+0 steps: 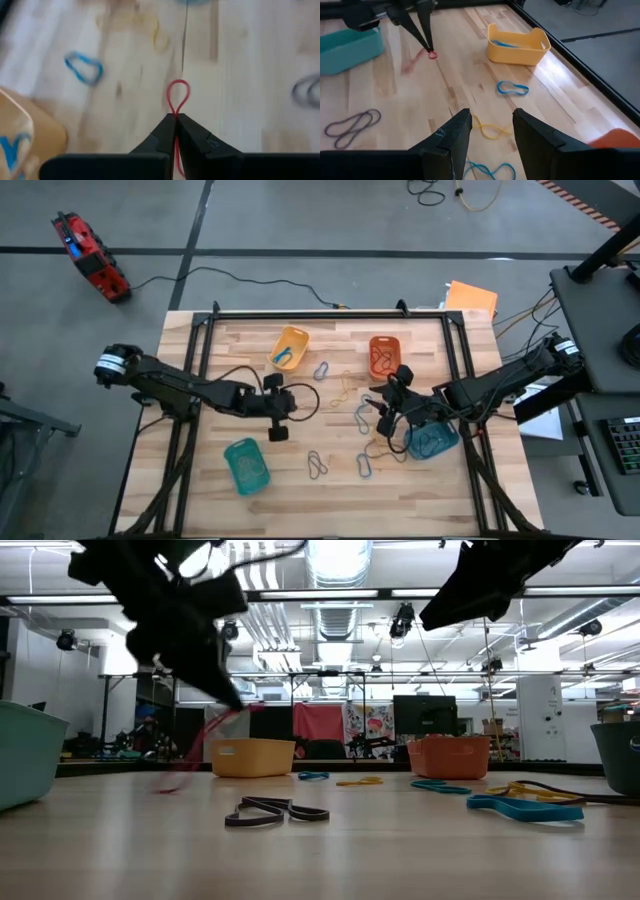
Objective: Sort rubber bands into baskets
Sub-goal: Put the red rubber band into the orange bin
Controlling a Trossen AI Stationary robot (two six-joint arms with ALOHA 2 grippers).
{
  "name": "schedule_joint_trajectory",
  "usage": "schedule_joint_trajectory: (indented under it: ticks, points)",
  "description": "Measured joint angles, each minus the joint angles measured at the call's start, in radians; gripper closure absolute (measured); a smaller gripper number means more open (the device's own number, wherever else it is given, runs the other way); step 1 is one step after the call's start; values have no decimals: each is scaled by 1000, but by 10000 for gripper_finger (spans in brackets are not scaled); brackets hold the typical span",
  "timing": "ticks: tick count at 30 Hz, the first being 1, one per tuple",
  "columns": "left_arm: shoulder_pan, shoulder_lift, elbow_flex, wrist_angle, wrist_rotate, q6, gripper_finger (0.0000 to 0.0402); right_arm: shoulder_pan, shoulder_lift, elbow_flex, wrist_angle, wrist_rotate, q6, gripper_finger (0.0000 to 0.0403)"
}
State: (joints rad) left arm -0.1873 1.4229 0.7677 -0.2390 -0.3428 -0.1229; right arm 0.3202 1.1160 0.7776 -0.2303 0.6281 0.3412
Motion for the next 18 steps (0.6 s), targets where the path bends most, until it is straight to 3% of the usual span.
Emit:
schedule_joint_trajectory:
  ticks: [6,18]
  points:
    - [-1,-50,1,147,6,67,402,0,35,0,98,-3,-99,261]
    - [-2,-36,2,325,12,89,402,0,246,0,515,-8,-413,261]
